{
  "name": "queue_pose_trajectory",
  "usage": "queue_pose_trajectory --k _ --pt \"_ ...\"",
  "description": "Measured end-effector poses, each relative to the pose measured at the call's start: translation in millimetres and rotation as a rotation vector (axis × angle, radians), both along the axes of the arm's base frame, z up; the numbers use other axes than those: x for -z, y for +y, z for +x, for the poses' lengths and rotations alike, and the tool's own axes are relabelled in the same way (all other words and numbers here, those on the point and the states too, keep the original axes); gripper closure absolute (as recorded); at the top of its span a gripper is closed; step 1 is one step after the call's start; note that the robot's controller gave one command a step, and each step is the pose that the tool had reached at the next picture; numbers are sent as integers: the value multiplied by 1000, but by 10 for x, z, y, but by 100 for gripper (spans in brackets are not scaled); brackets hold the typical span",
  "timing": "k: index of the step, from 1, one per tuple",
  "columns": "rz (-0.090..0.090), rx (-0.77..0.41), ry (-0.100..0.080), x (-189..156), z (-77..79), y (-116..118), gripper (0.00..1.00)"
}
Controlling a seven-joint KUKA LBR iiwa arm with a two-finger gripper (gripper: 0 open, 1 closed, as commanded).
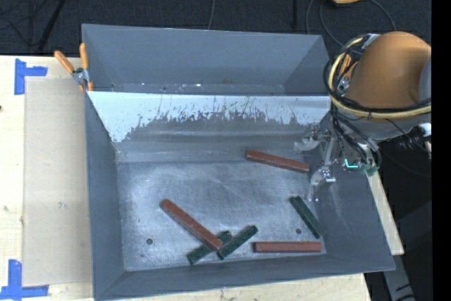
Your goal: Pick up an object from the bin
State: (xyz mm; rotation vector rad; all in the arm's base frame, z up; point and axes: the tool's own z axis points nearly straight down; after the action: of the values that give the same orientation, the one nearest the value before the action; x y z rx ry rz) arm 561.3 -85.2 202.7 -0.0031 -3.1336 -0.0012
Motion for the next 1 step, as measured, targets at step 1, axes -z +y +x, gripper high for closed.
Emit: queue_pose_trajectory --k 1 --pt "-1 -2 -7 -38 16 3 0"
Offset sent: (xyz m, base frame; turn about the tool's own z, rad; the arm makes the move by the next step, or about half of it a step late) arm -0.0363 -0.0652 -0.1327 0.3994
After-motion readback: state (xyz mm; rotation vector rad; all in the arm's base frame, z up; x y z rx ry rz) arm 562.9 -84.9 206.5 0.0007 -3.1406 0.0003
